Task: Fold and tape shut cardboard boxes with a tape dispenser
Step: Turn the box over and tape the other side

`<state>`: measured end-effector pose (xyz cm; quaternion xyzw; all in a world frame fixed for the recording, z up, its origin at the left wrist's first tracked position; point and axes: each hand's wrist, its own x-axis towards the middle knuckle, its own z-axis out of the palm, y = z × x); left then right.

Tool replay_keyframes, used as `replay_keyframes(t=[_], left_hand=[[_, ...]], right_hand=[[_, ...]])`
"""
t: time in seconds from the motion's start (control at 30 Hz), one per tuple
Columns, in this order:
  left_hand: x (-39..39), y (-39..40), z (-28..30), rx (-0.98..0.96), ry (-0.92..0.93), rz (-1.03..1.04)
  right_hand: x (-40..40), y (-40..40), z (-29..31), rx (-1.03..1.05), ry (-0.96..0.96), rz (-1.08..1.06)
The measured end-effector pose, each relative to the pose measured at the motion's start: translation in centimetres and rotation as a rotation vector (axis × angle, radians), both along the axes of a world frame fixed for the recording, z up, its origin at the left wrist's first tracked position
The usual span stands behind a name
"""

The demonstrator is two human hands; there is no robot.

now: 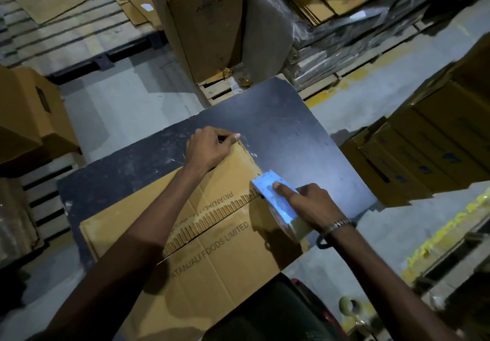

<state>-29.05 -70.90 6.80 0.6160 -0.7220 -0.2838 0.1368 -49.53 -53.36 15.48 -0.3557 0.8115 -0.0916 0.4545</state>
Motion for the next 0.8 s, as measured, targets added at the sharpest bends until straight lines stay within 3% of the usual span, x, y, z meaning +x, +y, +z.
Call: replay_keyframes(t=[0.43,0.6,0.8], left_hand=[[-7.2,3.6,0.5,-0.199,-0.462,0.015],[-7.5,3.5,-0.2,-0.265,-0.497,-0.002],[-9.5,7.1,-0.6,-0.372,-0.49,-0.104]], right_hand=[[0.4,2.2,-0.3,-0.112,-0.006,0.033],[-2.4,8.9,-0.9,-0.044,-0.032,-0.022],[-1.4,9.3,-1.6,-0.109,0.005,-0.049]])
